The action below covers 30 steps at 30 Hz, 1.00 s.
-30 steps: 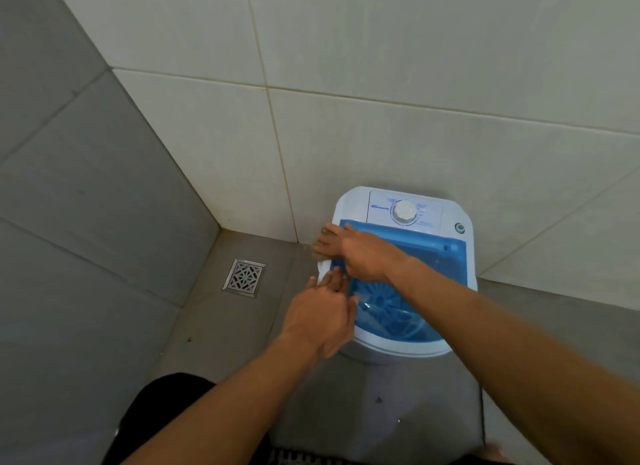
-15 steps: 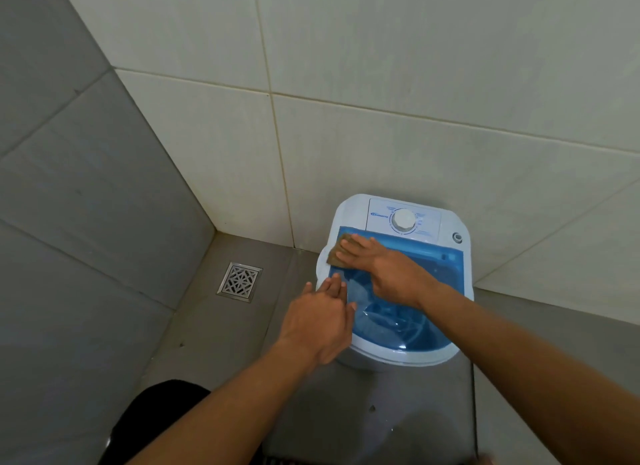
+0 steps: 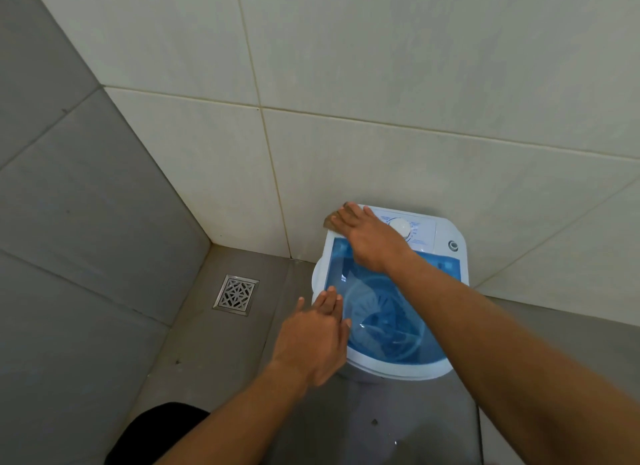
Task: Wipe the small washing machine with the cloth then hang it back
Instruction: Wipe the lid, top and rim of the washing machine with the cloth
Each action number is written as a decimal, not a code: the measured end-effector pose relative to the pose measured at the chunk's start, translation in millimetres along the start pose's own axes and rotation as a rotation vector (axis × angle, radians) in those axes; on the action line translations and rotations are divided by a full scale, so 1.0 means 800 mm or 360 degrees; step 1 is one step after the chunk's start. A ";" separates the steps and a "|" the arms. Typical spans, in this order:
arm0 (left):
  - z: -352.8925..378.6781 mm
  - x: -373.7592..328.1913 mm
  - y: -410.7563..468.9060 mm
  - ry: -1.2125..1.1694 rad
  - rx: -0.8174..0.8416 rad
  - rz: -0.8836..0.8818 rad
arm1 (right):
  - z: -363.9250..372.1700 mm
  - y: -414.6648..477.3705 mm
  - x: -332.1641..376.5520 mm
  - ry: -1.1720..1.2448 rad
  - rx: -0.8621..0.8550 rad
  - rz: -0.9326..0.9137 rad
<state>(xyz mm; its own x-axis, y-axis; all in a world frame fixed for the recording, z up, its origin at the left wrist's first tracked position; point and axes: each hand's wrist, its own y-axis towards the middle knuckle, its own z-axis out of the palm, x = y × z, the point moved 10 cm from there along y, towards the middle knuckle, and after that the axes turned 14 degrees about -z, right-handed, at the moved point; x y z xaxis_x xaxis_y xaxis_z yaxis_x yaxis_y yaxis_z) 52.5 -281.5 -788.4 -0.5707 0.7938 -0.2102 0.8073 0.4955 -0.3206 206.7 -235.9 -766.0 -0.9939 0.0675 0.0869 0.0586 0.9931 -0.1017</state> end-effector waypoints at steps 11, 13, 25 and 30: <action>-0.005 0.001 0.001 -0.0021 -0.0027 0.0002 | 0.015 -0.042 0.077 0.0498 -0.0221 -0.0141; -0.006 0.000 0.001 -0.0010 -0.0014 0.0003 | 0.020 -0.065 0.068 0.0549 -0.0259 -0.0095; -0.002 -0.003 -0.003 0.0021 0.0061 0.0008 | 0.032 -0.182 -0.027 0.0486 -0.0561 0.0830; 0.001 -0.005 0.001 0.0018 0.0024 0.0014 | 0.011 -0.127 0.020 0.0487 -0.0568 0.0531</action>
<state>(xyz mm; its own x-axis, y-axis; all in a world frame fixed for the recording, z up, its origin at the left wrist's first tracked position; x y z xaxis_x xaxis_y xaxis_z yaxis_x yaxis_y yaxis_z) 55.1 -284.9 -788.5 -0.5617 0.8021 -0.2028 0.8100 0.4832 -0.3325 184.1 -336.7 -763.0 -0.8472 0.3549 0.3954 0.4450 0.8805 0.1631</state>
